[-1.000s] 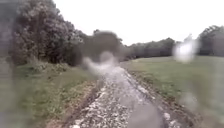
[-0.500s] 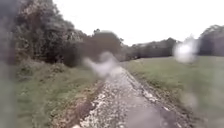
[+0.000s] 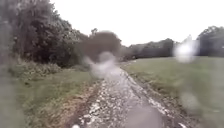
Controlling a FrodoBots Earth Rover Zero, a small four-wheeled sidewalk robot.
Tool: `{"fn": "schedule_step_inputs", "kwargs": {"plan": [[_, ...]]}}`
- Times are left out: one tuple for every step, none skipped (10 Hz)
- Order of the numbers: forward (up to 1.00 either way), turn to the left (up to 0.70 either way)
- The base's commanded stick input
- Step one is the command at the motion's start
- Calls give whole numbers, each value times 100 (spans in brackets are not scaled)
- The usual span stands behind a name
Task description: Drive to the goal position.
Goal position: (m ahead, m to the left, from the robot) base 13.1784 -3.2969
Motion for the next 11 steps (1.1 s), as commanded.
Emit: {"fn": "schedule_step_inputs", "kwargs": {"plan": [[85, 0], [85, 0], [85, 0], [85, 0], [85, 0], [85, 0], [85, 0], [85, 0], [85, 0], [85, 0], [85, 0]]}}
